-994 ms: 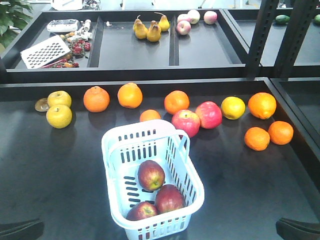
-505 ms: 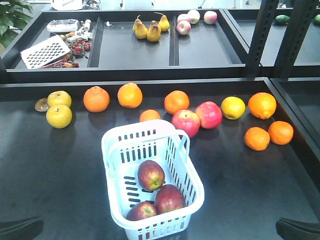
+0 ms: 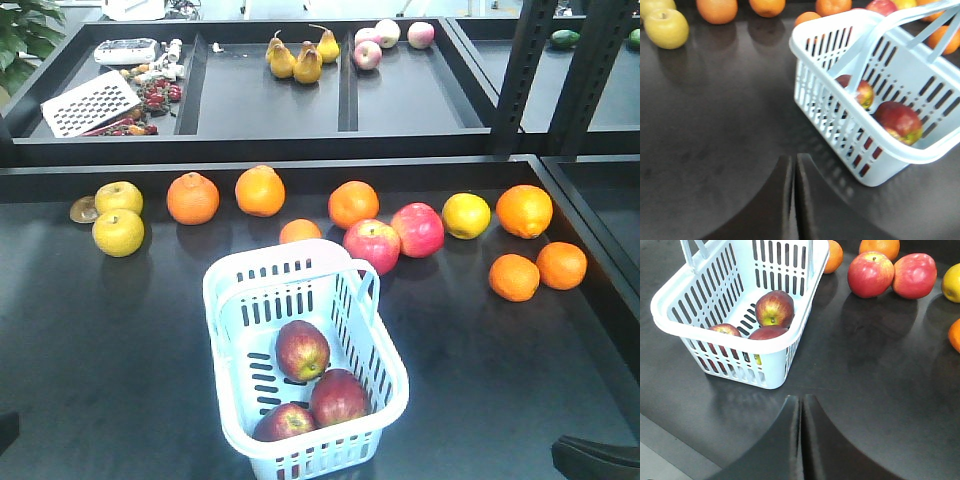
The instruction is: Pick three apples into basket with both arms
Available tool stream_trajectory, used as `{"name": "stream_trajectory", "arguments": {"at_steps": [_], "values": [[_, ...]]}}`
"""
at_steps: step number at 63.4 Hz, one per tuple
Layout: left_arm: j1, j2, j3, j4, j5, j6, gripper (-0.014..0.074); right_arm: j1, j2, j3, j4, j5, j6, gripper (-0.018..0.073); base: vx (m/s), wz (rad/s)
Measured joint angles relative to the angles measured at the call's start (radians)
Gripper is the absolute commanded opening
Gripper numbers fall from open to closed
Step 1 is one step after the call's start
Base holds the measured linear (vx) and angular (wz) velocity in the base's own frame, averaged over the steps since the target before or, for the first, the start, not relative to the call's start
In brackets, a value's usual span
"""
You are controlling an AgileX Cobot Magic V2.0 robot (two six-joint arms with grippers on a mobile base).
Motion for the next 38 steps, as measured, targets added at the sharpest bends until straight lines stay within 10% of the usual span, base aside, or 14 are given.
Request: {"name": "stream_trajectory", "arguments": {"at_steps": [38], "values": [[0.078, -0.284, 0.325, 0.092, -0.425, -0.008, -0.0006, 0.000, 0.000, 0.000, 0.000, 0.000, 0.000, -0.0004, 0.00, 0.00]]}}
